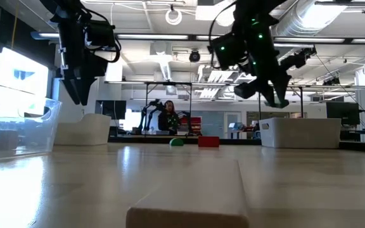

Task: Sort & place blocks by color
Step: Put the green rectangle into the right white bin, then put the cream rectangle into the transparent bin

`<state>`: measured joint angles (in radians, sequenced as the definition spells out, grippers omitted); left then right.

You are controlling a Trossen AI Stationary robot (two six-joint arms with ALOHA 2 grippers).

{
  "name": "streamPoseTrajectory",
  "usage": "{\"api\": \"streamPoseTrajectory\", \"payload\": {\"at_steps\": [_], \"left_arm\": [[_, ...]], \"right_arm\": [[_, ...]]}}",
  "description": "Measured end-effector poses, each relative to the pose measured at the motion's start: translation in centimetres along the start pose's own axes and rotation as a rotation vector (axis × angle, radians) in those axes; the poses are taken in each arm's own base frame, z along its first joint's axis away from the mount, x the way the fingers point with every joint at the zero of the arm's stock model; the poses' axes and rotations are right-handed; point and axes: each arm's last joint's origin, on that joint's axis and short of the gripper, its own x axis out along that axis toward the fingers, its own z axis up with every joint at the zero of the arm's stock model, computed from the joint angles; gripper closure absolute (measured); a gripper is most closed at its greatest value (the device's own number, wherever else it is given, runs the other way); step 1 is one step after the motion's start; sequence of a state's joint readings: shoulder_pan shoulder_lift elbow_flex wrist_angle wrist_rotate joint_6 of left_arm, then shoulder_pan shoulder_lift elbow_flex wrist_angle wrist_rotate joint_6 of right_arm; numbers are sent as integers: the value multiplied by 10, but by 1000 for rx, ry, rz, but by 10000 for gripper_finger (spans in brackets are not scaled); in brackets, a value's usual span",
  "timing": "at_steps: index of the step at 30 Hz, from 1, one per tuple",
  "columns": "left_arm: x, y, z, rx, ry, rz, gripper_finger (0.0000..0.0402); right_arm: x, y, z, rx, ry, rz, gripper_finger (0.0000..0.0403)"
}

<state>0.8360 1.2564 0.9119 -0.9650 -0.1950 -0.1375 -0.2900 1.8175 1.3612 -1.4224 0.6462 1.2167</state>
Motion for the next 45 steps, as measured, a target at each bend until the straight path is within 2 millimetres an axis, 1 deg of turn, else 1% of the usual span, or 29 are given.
{"api": "streamPoseTrajectory", "payload": {"at_steps": [5, 8, 12, 19, 22, 26, 34, 38, 41, 45], "left_arm": [[0, 0, 1, -2, -7, -11, 213], [0, -1, 1, -3, -10, -16, 213], [0, -1, 2, -5, -20, -23, 213], [0, -1, 2, -5, -21, -31, 213], [0, -1, 3, -6, -26, -32, 213], [0, -1, 4, -9, -41, -34, 213], [0, -2, 5, -11, -52, -37, 213], [0, -2, 5, -10, -52, -37, 213], [0, -1, 5, -11, -52, -37, 213], [0, -2, 5, -10, -52, -37, 213]], "right_arm": [[15, -24, 5, 181, -21, 102, 326], [26, -33, 9, 264, -35, 160, 323], [40, -44, 14, 342, -45, 191, 326], [63, -53, 25, 365, -10, 215, 317], [71, -57, 30, 372, 32, 236, 306], [78, -62, 35, 369, 57, 235, 284], [80, -64, 37, 344, 66, 237, 226], [77, -64, 34, 329, 88, 253, 208], [68, -65, 29, 315, 98, 283, 204], [48, -69, 19, 297, 74, 321, 203]]}}
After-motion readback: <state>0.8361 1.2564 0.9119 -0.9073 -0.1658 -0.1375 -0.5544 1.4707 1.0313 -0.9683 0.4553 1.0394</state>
